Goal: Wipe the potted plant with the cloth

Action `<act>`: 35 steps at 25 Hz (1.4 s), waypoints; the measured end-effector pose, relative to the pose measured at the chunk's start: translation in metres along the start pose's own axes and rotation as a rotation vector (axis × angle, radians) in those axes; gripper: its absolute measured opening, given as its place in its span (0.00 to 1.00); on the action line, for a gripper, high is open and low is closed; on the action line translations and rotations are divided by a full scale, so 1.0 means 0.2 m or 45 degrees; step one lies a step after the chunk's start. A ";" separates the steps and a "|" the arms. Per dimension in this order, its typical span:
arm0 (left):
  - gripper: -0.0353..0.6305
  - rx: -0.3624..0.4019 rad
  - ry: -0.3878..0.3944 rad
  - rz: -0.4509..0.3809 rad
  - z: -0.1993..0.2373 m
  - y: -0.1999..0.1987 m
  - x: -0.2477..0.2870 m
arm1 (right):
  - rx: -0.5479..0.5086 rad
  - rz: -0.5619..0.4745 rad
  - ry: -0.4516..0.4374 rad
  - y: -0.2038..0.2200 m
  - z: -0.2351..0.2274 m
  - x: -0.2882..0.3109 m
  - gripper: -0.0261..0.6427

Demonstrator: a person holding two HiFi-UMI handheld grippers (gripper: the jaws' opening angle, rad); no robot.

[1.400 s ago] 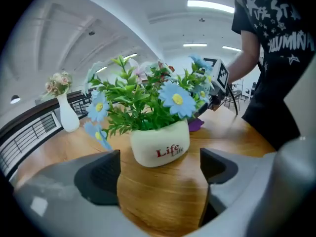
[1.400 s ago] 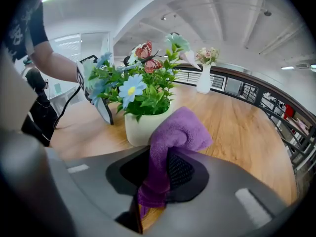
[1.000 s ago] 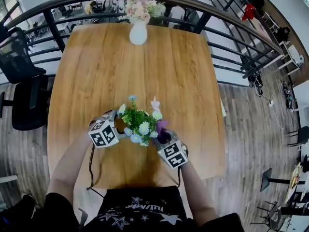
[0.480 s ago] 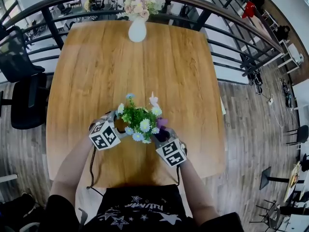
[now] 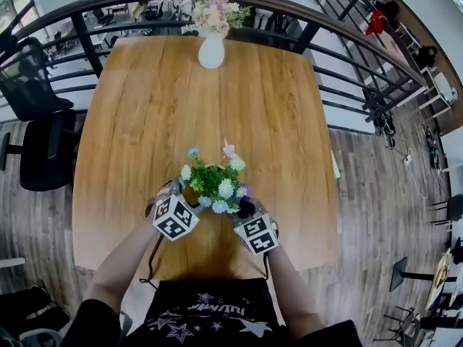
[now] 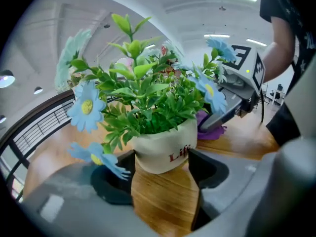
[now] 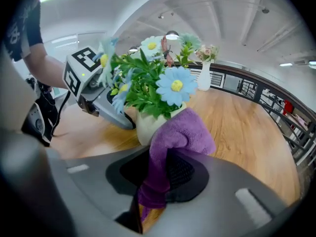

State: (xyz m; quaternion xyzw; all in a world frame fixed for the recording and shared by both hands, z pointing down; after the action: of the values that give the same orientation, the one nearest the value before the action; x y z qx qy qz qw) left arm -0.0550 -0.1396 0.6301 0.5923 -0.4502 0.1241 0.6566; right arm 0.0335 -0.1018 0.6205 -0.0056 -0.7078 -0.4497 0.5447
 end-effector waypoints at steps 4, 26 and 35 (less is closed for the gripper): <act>0.58 -0.098 -0.096 -0.003 -0.03 0.00 0.00 | 0.011 -0.007 -0.011 0.01 0.04 -0.01 0.17; 0.48 -0.097 -0.235 -0.034 -0.16 -0.02 0.00 | -0.068 -0.041 -0.113 -0.02 0.25 0.01 0.17; 0.48 -0.141 -0.205 -0.036 -0.14 0.02 -0.01 | -0.077 -0.039 -0.123 -0.04 0.25 0.02 0.17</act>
State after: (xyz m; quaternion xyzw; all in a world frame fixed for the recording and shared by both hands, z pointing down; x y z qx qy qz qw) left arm -0.0470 -0.1123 0.6348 0.5696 -0.4993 0.0418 0.6516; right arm -0.0097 -0.0769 0.6195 -0.0332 -0.7194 -0.4784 0.5025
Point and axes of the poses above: the fingertips, and each gripper's own axes: x forward along the fingers, z to its left, y out of its underside, the point moved 1 cm from there along -x, backward along the fingers, and after that the axes turned 6 degrees about z, right-handed, at the moved point
